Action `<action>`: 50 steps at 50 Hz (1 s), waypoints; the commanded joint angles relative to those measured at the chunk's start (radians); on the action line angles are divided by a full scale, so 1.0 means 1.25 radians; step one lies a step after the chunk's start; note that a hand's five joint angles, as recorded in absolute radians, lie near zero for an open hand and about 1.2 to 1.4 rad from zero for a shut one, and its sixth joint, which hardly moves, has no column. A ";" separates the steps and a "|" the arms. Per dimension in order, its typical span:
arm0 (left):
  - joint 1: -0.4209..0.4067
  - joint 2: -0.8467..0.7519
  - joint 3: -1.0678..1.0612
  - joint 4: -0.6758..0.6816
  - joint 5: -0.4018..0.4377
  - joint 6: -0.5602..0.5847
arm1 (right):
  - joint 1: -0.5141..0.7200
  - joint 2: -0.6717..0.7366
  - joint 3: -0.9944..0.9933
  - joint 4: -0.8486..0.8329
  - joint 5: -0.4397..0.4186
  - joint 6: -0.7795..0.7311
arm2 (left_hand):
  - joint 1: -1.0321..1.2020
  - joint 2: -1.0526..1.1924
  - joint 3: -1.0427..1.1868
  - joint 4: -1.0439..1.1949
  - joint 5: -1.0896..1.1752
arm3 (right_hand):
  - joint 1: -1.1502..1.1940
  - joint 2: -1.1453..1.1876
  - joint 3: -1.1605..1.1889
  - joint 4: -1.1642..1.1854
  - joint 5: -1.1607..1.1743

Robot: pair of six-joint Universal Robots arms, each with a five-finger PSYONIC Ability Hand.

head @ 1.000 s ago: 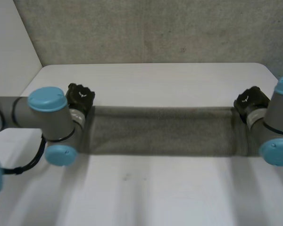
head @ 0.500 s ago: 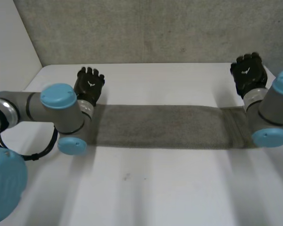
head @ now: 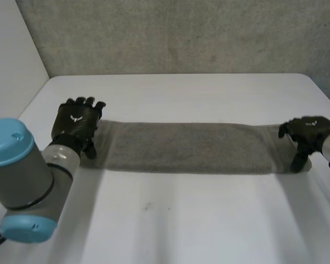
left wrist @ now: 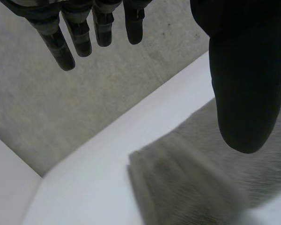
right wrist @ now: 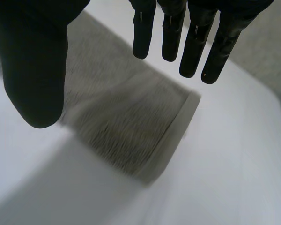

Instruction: Fold the towel.

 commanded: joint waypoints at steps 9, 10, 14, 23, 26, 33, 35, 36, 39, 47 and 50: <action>0.044 0.011 -0.051 0.001 0.015 -0.151 | -0.095 0.031 0.176 -0.261 -0.056 -0.012 | -0.003 0.007 0.006 0.005 -0.027 | 0.117 0.079 0.071 0.071 0.078; 0.044 0.011 -0.052 0.001 0.015 -0.151 | -0.095 0.032 0.176 -0.261 -0.056 -0.012 | -0.003 0.007 0.006 0.005 -0.027 | 0.117 0.079 0.071 0.071 0.078; 0.043 0.011 -0.059 0.001 0.014 -0.151 | -0.098 0.052 0.172 -0.293 -0.059 -0.012 | -0.003 0.007 0.006 0.005 -0.027 | 0.145 0.107 0.099 0.099 0.106; 0.043 0.008 -0.068 0.001 0.014 -0.151 | -0.106 0.089 0.156 -0.314 -0.060 -0.022 | -0.003 0.007 0.006 0.005 -0.027 | 0.373 0.335 0.327 0.327 0.334; 0.044 0.007 -0.068 0.001 0.015 -0.151 | -0.108 0.104 0.150 -0.320 -0.061 -0.028 | -0.003 0.007 0.006 0.005 -0.027 | 0.603 0.566 0.557 0.558 0.564; 0.045 0.007 -0.068 0.001 0.014 -0.151 | -0.137 0.116 0.140 -0.334 -0.060 -0.057 | -0.003 0.007 0.006 0.005 -0.027 | 0.851 0.814 0.805 0.806 0.812; 0.045 0.007 -0.072 0.001 0.014 -0.151 | -0.146 0.124 0.139 -0.334 -0.050 -0.073 | -0.003 0.007 0.006 0.005 -0.027 | 0.851 0.814 0.805 0.806 0.812; 0.045 0.007 -0.072 0.001 0.014 -0.151 | -0.156 0.125 0.134 -0.334 -0.044 -0.092 | -0.003 0.007 0.006 0.005 -0.027 | 0.851 0.814 0.805 0.806 0.812; 0.046 0.007 -0.075 0.001 0.014 -0.151 | -0.201 0.119 0.115 -0.336 -0.018 -0.133 | -0.003 0.007 0.006 0.005 -0.027 | 0.851 0.814 0.805 0.806 0.812; 0.056 0.010 -0.078 0.001 0.014 -0.151 | -0.268 0.081 0.058 -0.339 0.088 -0.181 | -0.003 0.007 0.006 0.005 -0.027 | 0.851 0.814 0.805 0.806 0.812; 0.061 0.010 -0.078 0.001 0.014 -0.151 | -0.263 0.076 0.052 -0.335 0.085 -0.167 | -0.003 0.007 0.006 0.005 -0.027 | 0.851 0.814 0.805 0.806 0.812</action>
